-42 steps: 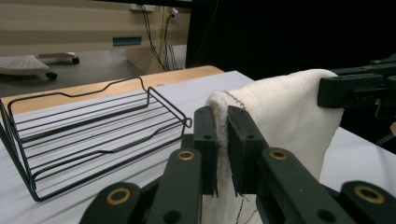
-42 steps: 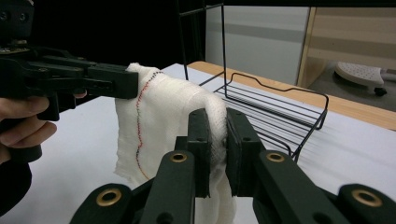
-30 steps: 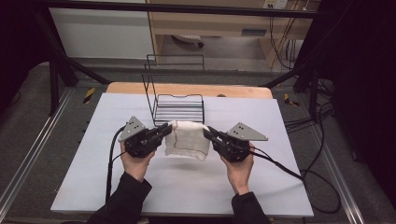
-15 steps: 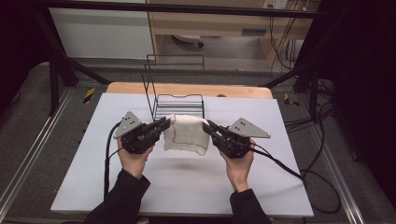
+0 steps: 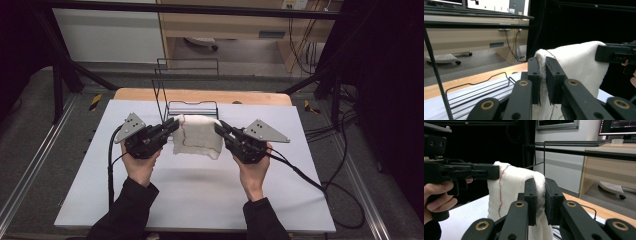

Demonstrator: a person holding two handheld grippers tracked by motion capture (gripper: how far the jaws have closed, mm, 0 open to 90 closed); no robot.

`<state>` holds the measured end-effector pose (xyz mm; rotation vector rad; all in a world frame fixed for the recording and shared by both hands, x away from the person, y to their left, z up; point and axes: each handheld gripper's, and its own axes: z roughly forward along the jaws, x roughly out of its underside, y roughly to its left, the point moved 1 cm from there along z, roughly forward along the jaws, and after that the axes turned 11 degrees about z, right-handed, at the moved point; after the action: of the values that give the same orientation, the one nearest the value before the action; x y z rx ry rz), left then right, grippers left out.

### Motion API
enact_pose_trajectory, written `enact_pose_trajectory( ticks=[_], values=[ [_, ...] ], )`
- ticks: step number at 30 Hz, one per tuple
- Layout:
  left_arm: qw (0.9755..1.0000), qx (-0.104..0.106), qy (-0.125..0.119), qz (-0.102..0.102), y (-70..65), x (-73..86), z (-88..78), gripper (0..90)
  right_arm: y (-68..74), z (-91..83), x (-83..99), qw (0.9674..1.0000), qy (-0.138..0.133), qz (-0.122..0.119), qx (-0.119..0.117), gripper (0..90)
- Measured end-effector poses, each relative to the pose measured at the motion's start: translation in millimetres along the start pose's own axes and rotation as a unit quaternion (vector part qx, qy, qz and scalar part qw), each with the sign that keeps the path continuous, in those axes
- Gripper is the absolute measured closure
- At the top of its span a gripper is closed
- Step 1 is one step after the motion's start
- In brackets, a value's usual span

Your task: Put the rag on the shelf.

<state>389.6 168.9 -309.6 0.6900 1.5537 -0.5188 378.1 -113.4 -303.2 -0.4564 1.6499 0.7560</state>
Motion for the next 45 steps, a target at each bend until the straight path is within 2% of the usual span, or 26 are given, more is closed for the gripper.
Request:
enact_pose_trajectory(
  ticks=[33, 45],
  values=[
    [0.9986, -0.027, -0.044, 0.009, 19.4, -42.7, -2.2, 82.2, 8.8, 19.5, -41.9, 0.9990, -0.041, -0.019, 0.002, 81.4],
    [0.9979, -0.033, -0.056, 0.004, 27.9, -54.6, -1.1, 82.2, 10.0, 28.5, -55.8, 0.9985, -0.051, -0.021, 0.004, 81.4]
  ],
)
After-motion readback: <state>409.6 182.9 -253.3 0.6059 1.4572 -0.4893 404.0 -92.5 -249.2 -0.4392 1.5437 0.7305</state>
